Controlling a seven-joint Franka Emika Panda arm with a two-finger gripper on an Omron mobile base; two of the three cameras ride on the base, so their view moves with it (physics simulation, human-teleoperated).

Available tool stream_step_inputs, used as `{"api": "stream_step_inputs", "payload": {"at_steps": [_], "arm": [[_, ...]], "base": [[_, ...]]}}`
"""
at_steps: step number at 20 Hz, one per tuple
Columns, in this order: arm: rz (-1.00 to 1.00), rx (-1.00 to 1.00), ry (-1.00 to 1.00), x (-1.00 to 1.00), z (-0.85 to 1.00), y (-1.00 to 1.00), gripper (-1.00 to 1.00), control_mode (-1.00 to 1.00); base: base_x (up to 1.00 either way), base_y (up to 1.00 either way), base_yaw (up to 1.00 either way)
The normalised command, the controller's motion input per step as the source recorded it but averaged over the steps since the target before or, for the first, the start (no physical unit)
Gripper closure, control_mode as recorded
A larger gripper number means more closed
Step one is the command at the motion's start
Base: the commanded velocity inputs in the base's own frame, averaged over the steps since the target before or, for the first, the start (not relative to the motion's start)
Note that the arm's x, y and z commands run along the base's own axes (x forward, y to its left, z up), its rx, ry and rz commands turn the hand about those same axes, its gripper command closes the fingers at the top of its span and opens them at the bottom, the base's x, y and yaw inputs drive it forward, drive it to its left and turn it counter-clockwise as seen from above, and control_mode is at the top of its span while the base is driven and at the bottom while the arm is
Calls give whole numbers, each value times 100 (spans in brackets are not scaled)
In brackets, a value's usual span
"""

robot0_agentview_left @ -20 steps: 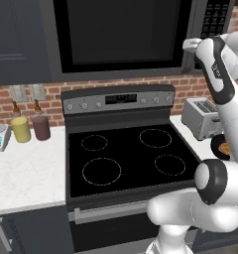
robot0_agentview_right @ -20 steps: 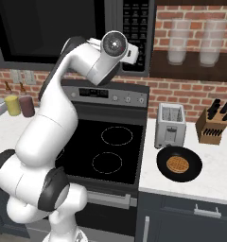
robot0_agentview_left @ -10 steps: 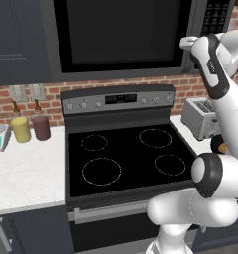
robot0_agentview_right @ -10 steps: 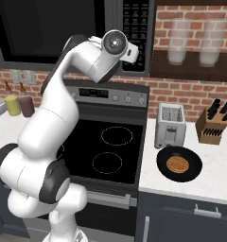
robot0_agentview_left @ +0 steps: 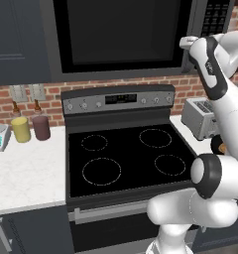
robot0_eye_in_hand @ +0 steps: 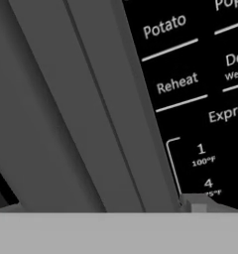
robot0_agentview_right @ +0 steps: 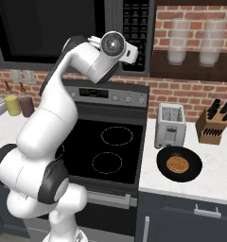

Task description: Open the microwave, place the bowl with waffle inside the microwave, then close the microwave door and turn it on.

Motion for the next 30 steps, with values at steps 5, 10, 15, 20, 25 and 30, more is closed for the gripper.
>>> {"api": "stream_step_inputs", "payload": {"at_steps": [5,10,15,20,25,30], "arm": [[0,0,0,39,-10,0,100,-100],[0,0,1,5,0,0,100,-100],[0,0,0,0,0,5,100,-100],[-7,0,0,-40,0,16,100,-100],[-12,0,0,-91,0,18,100,-100],[-20,0,0,-100,0,20,100,-100]], "base": [[0,0,0],[0,0,0],[0,0,0],[0,0,0],[0,0,0],[0,0,0]]}}
